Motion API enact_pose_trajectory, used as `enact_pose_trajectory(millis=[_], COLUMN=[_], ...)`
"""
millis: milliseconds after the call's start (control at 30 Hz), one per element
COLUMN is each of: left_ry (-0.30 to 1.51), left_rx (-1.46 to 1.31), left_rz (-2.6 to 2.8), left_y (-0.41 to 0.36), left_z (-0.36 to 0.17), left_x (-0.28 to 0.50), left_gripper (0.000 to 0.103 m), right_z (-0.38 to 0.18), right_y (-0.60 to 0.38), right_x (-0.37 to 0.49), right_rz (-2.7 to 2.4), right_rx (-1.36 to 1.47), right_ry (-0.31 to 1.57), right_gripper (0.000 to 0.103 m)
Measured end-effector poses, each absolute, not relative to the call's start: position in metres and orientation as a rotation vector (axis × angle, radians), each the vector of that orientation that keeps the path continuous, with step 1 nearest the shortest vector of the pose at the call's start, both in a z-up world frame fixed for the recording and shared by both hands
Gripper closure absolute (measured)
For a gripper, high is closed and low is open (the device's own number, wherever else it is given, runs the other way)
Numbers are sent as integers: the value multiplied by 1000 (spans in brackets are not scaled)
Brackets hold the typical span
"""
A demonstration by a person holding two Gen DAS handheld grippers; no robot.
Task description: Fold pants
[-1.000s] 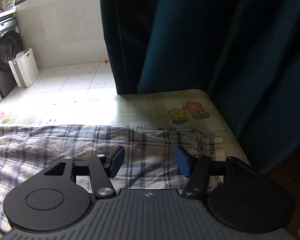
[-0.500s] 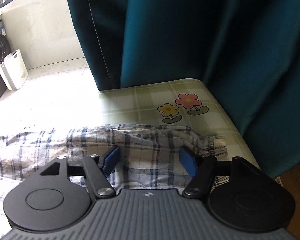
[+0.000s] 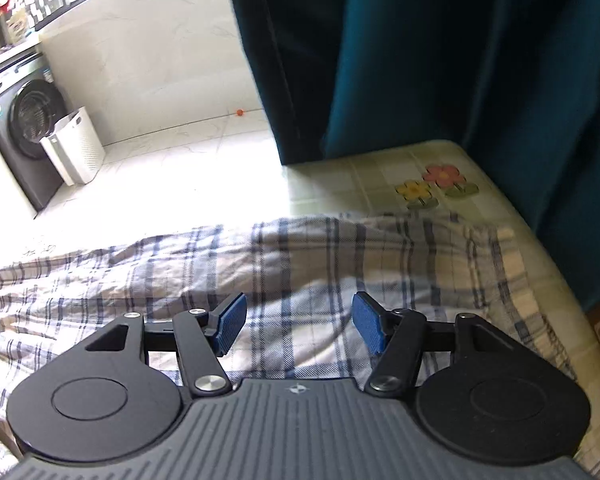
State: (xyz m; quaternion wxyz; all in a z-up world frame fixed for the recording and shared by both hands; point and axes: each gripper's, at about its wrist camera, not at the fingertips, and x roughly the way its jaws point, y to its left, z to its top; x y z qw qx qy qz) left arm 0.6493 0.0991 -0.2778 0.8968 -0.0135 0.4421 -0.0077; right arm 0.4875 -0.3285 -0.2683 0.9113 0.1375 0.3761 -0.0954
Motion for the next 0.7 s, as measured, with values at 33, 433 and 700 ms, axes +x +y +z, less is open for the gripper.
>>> enact_pose_trajectory(millis=[33, 433, 700], left_ry=[913, 826, 814], left_rx=[-5, 43, -88], left_rz=[-7, 89, -14], left_y=[97, 71, 86], left_z=[-286, -294, -249], left_x=[649, 702, 666], left_gripper=[61, 80, 79], right_z=[-270, -278, -247], right_y=[-331, -341, -342], right_x=[488, 520, 479], right_rz=[-208, -264, -261], right_rx=[285, 222, 286], right_ry=[780, 755, 682], right_gripper=[41, 36, 36])
